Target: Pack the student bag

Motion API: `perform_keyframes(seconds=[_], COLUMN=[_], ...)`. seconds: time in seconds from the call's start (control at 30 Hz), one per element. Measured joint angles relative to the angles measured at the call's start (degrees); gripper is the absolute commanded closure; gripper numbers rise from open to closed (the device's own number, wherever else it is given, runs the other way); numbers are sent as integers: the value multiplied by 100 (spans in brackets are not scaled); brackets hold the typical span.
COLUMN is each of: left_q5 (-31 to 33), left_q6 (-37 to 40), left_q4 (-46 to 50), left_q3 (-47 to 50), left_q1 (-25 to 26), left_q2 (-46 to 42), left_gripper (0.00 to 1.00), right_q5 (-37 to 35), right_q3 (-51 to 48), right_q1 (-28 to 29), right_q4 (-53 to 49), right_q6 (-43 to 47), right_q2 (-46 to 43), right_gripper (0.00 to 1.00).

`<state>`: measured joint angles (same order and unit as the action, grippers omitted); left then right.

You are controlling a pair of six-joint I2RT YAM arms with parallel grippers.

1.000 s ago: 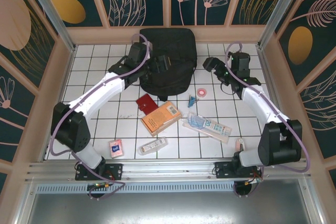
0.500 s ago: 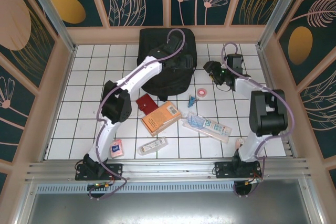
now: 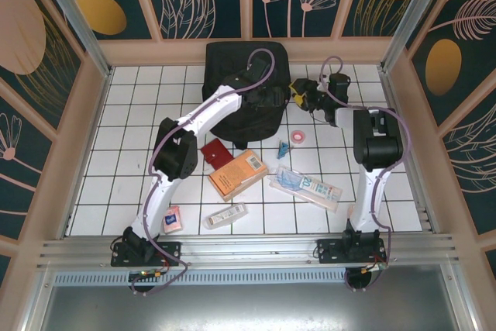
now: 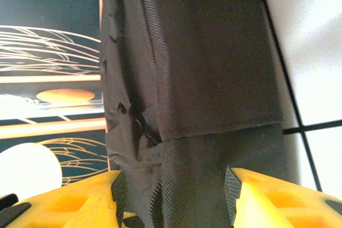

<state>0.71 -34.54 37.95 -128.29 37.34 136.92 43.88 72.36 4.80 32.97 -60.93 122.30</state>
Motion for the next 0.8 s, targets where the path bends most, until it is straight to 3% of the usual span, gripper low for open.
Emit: perform_keyframes(seconds=[0.07, 0.23, 0.4, 0.6, 0.8], left_q5=[26, 44, -17, -162, -282], left_q6=[2, -2, -9, -26, -26], left_q4=[48, 81, 81, 79, 76], left_q3=[-111, -476, -535, -535, -533], left_q1=[0, -33, -94, -136, -136], left_q2=[0, 0, 26, 160, 256], left_gripper=[20, 20, 20, 20, 20], right_q5=[129, 323, 483, 573, 573], right_q3=[70, 188, 184, 114, -251], right_q1=[2, 2, 7, 76, 203], right_q4=[208, 708, 1373, 1950, 2479], right_q6=[-116, -459, -1003, -1375, -1687], right_q2=[111, 415, 680, 702, 702], right_gripper=[51, 73, 81, 98, 100])
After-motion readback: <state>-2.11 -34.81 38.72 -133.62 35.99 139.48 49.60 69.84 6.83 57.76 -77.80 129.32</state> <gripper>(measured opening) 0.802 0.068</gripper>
